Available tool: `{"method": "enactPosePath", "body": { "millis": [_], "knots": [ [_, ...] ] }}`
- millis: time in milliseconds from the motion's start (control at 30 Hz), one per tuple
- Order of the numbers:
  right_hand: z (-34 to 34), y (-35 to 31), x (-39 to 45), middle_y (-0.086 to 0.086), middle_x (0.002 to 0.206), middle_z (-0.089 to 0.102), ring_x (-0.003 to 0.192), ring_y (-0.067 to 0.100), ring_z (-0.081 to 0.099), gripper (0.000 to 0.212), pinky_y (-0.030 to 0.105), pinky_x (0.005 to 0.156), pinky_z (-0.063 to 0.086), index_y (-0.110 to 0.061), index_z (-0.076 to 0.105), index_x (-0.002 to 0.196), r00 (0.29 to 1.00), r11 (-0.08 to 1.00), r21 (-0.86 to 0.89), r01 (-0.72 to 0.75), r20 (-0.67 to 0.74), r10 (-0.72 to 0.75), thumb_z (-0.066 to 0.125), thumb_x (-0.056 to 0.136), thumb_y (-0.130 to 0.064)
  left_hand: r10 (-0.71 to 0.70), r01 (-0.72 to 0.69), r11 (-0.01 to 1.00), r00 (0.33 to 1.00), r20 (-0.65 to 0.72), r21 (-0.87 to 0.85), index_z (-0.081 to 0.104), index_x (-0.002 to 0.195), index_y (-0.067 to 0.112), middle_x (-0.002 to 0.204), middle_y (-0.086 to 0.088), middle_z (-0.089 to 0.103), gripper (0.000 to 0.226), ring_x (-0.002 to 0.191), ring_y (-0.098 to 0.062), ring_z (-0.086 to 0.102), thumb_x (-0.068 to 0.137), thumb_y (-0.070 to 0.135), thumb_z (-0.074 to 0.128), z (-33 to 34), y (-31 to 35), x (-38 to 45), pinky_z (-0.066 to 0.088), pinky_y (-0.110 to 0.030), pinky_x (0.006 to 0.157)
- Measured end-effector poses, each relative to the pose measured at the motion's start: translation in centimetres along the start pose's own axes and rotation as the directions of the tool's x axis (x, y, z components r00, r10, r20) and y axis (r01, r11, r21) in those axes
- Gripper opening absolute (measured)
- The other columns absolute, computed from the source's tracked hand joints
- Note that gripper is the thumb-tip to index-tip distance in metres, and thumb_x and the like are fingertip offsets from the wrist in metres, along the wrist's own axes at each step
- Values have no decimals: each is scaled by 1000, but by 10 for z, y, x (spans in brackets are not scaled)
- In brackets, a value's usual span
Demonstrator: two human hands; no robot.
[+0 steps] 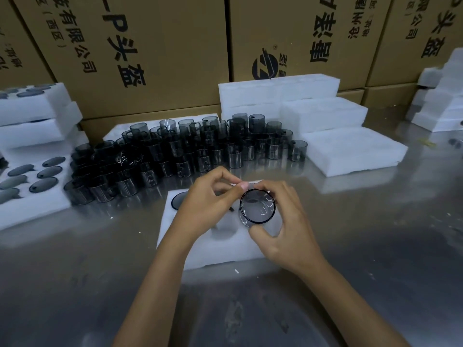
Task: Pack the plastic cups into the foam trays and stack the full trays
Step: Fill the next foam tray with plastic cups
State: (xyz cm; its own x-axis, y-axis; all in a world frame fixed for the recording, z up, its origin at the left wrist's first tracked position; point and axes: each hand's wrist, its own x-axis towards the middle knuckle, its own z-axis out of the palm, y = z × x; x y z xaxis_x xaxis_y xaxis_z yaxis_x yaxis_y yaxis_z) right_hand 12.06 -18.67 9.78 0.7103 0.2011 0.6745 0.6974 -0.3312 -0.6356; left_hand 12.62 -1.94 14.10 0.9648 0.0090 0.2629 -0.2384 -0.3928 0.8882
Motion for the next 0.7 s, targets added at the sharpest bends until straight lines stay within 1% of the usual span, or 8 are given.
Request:
{"method": "enactPosePath", "body": {
  "millis": [67, 200, 267, 367, 433, 533, 633, 700],
  "knots": [
    [-1, 0, 0, -10, 110, 58, 106, 16, 54, 49, 29, 90, 44, -19, 59, 117, 1000, 1000, 14, -13, -1, 13, 61, 68, -13, -22, 22, 999, 1000, 0, 44, 64, 91, 18, 81, 8, 76, 22, 82, -15, 72, 88, 38, 70, 2, -1, 0, 54, -30, 75],
    [-4, -1, -2, -9, 107, 61, 102, 19, 56, 44, 39, 87, 47, -18, 61, 113, 998, 997, 54, -61, 4, 60, 51, 71, -26, -50, 46, 994, 998, 32, 103, 61, 81, 20, 75, 6, 75, 22, 85, -28, 69, 89, 39, 70, 6, -3, -2, 54, -49, 83],
    [-3, -2, -2, -11, 106, 60, 100, 20, 56, 43, 45, 88, 46, -20, 61, 112, 997, 996, 47, -81, 23, 80, 50, 71, -29, -9, 6, 988, 1000, 16, 156, 63, 77, 21, 80, 4, 72, 21, 91, -23, 65, 88, 38, 71, 4, -7, -1, 51, -49, 88],
    [-2, 0, -3, -13, 106, 61, 99, 16, 52, 45, 46, 91, 43, -24, 60, 113, 990, 992, -18, -125, 61, 126, 48, 72, -37, 11, -5, 955, 1000, -19, 297, 66, 75, 28, 100, 6, 65, 19, 108, -17, 49, 86, 42, 70, 3, -14, 1, 38, -45, 103],
    [-2, 2, -4, -14, 108, 62, 103, 14, 50, 41, 42, 96, 40, -27, 60, 113, 985, 987, -61, -151, 72, 155, 48, 77, -41, -6, 19, 946, 999, -41, 322, 68, 78, 29, 111, 12, 61, 16, 116, -13, 43, 86, 43, 69, 5, -17, 2, 31, -44, 109],
    [-1, 4, -1, -14, 108, 62, 110, 10, 48, 31, 25, 97, 35, -28, 66, 106, 972, 972, 38, -234, 40, 232, 47, 87, -43, -14, 30, 951, 999, -52, 308, 70, 97, 30, 118, 14, 59, 17, 126, -13, 41, 86, 42, 70, 5, -19, 4, 31, -45, 112],
    [-1, 8, 0, -10, 113, 59, 118, 9, 43, 24, 6, 94, 27, -24, 70, 103, 953, 950, 83, -302, 42, 299, 54, 86, -30, -25, 36, 947, 999, -40, 319, 65, 114, 30, 126, 13, 58, 31, 133, -13, 39, 86, 43, 70, 4, -22, 6, 31, -43, 113],
    [-2, 10, 0, -11, 118, 57, 124, 8, 40, 17, 1, 94, 24, -23, 70, 103, 944, 940, 96, -326, 74, 320, 62, 88, -22, -33, 41, 941, 999, -30, 336, 62, 121, 30, 129, 13, 55, 37, 134, -12, 39, 87, 43, 69, 3, -24, 7, 31, -42, 114]
  ]
}}
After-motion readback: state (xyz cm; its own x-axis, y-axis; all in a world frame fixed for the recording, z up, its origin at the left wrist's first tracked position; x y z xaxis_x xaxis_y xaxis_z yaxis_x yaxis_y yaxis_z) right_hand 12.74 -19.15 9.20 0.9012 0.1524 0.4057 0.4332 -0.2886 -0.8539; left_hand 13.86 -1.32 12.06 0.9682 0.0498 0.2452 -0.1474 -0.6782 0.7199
